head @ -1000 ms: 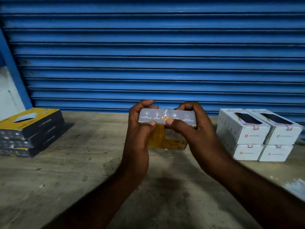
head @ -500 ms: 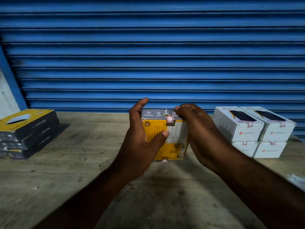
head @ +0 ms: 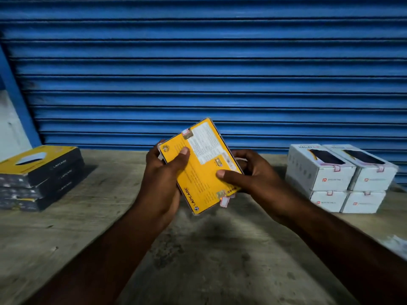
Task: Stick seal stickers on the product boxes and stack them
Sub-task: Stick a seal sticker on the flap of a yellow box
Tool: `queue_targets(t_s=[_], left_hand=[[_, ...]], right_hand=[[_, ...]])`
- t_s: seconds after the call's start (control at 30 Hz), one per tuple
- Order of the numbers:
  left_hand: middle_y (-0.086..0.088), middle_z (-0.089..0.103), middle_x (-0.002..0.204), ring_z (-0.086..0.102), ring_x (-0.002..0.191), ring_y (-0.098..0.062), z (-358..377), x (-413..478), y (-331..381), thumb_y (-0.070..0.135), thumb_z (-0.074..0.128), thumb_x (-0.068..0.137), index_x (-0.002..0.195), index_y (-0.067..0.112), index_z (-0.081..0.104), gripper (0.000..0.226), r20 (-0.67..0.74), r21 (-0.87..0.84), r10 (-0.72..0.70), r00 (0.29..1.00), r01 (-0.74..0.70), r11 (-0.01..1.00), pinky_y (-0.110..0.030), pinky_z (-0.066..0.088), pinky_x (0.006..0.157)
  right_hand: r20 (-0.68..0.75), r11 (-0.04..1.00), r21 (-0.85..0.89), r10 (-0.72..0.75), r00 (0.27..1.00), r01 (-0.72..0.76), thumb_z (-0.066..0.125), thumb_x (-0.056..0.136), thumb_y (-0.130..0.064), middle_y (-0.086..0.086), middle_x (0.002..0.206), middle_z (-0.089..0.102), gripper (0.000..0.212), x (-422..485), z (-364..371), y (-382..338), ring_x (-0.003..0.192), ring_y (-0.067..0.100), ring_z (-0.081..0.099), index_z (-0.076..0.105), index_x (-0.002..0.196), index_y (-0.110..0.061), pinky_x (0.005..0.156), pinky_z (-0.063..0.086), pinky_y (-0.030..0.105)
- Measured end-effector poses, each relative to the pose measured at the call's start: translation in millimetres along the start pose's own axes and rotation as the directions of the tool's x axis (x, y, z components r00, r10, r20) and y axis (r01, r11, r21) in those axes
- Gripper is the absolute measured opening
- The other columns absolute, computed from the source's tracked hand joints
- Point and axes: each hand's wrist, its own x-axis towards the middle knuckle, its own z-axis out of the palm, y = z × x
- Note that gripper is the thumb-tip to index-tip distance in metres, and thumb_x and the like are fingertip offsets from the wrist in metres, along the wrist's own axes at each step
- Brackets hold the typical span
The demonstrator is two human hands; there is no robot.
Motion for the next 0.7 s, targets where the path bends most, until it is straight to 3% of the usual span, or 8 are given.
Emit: queue_targets(t_s=[0.13,0.23,0.3,0.43,0.53,0.57,0.63,0.7], left_hand=[[-0.012,0.067,0.124,0.073,0.089,-0.022,-8.8,9.4,0.2,0.011,0.070,0.087,0.135,0.008,0.044,0.055,0.016,0.006,-0.116,0.993,0.115,0.993,-0.045,0.060,0.075],[-0.007,0.071,0.121,0.072,0.098,-0.020,-13.4,11.0,3.0,0.009,0.076,0.082,0.145,0.021,0.039,0.074,0.052,0.122,-0.189,0.981,0.181,0.976,-0.044,0.056,0.092],[-0.004,0.074,0.114,0.072,0.101,-0.020,-13.4,7.0,2.9,0.010,0.077,0.081,0.144,0.028,0.036,0.077,0.092,0.270,-0.181,0.979,0.150,0.951,-0.039,0.054,0.093],[-0.001,0.063,0.126,0.066,0.104,-0.006,-10.0,-2.5,0.0,0.019,0.085,0.076,0.144,0.032,0.026,0.091,0.176,0.592,-0.005,0.984,-0.101,0.799,-0.021,0.053,0.083],[0.016,0.038,0.139,0.041,0.125,-0.004,-10.3,-5.2,0.3,0.053,0.077,0.067,0.144,0.042,0.023,0.095,0.396,0.797,0.323,0.860,-0.496,0.344,-0.034,0.038,0.104],[0.019,0.038,0.136,0.039,0.125,-0.002,-8.4,-8.0,2.1,0.058,0.070,0.068,0.143,0.043,0.027,0.088,0.457,0.786,0.354,0.816,-0.557,0.270,-0.041,0.037,0.106],[0.023,0.047,0.132,0.045,0.122,0.001,-5.7,-12.3,3.6,0.059,0.064,0.077,0.139,0.041,0.040,0.069,0.525,0.745,0.351,0.776,-0.618,0.250,-0.050,0.040,0.107],[0.022,0.055,0.129,0.053,0.119,0.001,-4.1,-14.1,4.2,0.056,0.063,0.083,0.137,0.037,0.046,0.059,0.561,0.725,0.283,0.778,-0.627,0.285,-0.045,0.044,0.104]], right_hand=[[-0.161,0.987,0.160,0.037,0.986,-0.011,0.081,0.074,-0.009,0.011,0.099,0.072,0.050,7.0,-3.8,2.2,0.071,0.020,0.071,0.057,0.118,-0.006,0.055,0.057,0.033],[-0.297,0.959,0.279,0.044,0.954,0.042,0.084,0.071,-0.010,0.004,0.079,0.070,0.057,11.1,-8.7,0.6,0.054,0.010,0.061,0.057,0.120,-0.002,0.049,0.051,0.027],[-0.341,0.932,0.354,0.053,0.938,0.076,0.082,0.071,-0.007,0.004,0.076,0.071,0.060,11.3,-11.8,-2.0,0.061,0.014,0.069,0.054,0.124,-0.005,0.059,0.060,0.034],[-0.370,0.949,0.304,0.038,0.928,0.082,0.085,0.064,-0.012,0.018,0.103,0.073,0.067,7.8,-11.0,-7.1,0.088,0.028,0.074,0.053,0.123,-0.012,0.076,0.061,0.050],[-0.352,0.991,0.120,-0.013,0.936,0.059,0.089,0.058,-0.019,0.011,0.100,0.075,0.065,4.4,-9.3,-7.2,0.087,0.028,0.074,0.057,0.115,-0.021,0.073,0.061,0.047],[-0.328,0.997,0.057,-0.039,0.944,0.061,0.090,0.060,-0.017,0.009,0.098,0.076,0.063,3.2,-7.5,-7.4,0.084,0.026,0.074,0.058,0.114,-0.022,0.068,0.061,0.041],[-0.253,0.996,-0.018,-0.088,0.963,0.087,0.090,0.062,-0.013,0.008,0.095,0.076,0.061,1.1,-2.2,-8.3,0.081,0.023,0.074,0.058,0.113,-0.021,0.064,0.059,0.036],[-0.180,0.991,-0.061,-0.126,0.976,0.117,0.090,0.063,-0.010,0.007,0.092,0.077,0.061,-0.8,1.7,-8.9,0.080,0.024,0.075,0.058,0.114,-0.020,0.067,0.060,0.036]])
